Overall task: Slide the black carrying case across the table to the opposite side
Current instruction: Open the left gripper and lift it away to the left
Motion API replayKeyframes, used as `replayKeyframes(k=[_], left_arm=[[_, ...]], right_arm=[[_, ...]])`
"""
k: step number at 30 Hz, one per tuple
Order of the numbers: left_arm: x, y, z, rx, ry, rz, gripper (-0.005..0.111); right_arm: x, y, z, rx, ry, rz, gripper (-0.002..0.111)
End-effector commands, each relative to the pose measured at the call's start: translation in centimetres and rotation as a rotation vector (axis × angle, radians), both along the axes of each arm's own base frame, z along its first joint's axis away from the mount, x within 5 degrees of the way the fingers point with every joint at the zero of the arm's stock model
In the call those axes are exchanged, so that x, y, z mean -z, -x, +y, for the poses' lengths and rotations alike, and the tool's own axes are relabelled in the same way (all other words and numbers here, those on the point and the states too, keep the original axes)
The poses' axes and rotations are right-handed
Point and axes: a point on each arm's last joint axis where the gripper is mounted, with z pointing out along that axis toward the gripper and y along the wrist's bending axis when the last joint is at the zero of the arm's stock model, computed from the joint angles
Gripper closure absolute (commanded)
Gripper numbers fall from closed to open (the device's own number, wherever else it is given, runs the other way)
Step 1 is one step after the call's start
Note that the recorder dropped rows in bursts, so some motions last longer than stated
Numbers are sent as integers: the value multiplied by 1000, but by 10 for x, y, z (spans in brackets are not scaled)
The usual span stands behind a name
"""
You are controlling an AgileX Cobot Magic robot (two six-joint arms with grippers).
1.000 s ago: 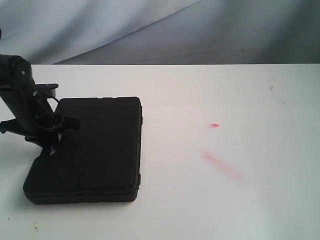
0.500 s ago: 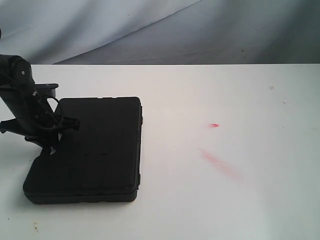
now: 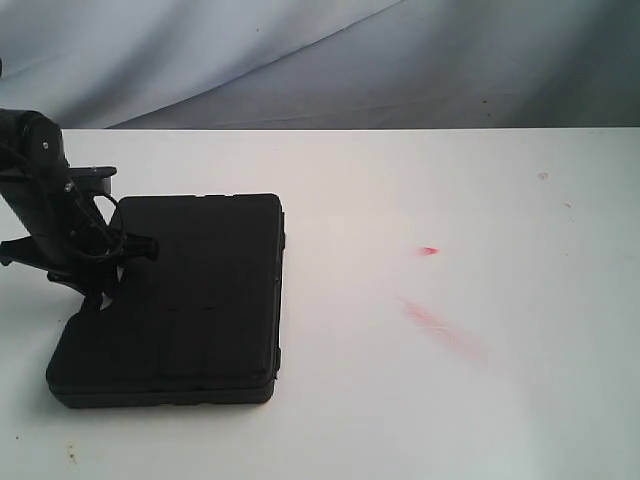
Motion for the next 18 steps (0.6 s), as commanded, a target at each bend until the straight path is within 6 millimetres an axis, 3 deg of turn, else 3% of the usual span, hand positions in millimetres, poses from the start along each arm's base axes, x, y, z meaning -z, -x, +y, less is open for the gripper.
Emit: replayKeyframes(k=[1,5,12,18], left_arm=[[-6,-1,2,9,-3,-31,67],[-6,-1,2,2,5,-32,58],[-8,-1,2,2,5,-34,59],[-25,-1,2,2,11,-79,59]], right_arm=[[1,0,0,5,-6,-3,108],[1,0,0,5,-6,-3,108],[1,0,0,5,-6,-3,108],[1,0,0,5,-6,-3,108]])
